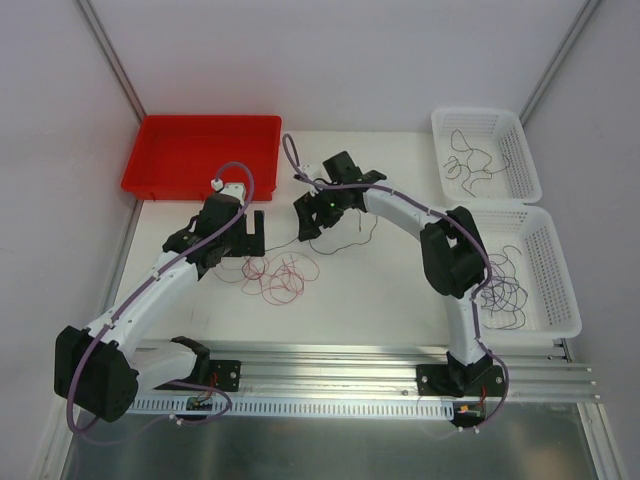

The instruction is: Untangle the cables

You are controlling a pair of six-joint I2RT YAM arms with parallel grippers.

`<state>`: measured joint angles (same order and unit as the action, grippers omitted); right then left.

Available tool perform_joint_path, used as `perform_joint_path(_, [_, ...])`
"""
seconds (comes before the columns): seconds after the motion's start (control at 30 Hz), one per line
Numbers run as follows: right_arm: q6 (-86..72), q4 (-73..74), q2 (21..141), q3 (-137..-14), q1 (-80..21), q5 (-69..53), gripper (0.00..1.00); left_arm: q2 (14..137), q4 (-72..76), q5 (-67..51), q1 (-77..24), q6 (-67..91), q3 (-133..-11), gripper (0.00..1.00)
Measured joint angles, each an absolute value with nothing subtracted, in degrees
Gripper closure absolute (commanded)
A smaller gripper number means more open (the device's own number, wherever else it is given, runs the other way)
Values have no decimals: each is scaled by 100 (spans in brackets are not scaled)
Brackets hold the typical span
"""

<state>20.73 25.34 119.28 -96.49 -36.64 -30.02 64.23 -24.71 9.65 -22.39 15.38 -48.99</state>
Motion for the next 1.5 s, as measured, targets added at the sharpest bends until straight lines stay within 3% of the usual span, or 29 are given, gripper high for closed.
perform_joint_path(0.4, [2152,2486,12707,-10311,-3771,-3157,17,6440,-2469,947,-2239,1538,-4899,2])
perform_joint_path(0.6, [2147,2486,13023,-10425,-3774,-3323,23,6464,-2471,945,-2239,1538,-4899,2])
perform_joint_path(0.7, [2150,2493,13096,-10425,-3789,-3487,31,6493,-2471,945,-2239,1538,-4899,2])
perform_joint_path(0.9, [2130,2521,13111,-10401,-3859,-3857,66,6545,-2471,941,-2239,1538,-4901,2])
perform_joint_path(1.0, [2064,2346,13098,-10178,-3889,-3968,89,6547,-2471,941,-2239,1538,-4901,2])
perform_joint_path(1.1, [1999,2316,13087,-9915,-3898,-3992,99,6563,-2471,941,-2239,1538,-4901,2])
perform_joint_path(1.27, [1953,2296,12691,-9393,-3898,-3883,99,6635,-2471,899,-2239,1540,-4901,2])
perform_joint_path(1.5, [1787,2248,10938,-8794,-3907,-3485,99,6663,-2471,760,-2239,1625,-4901,2])
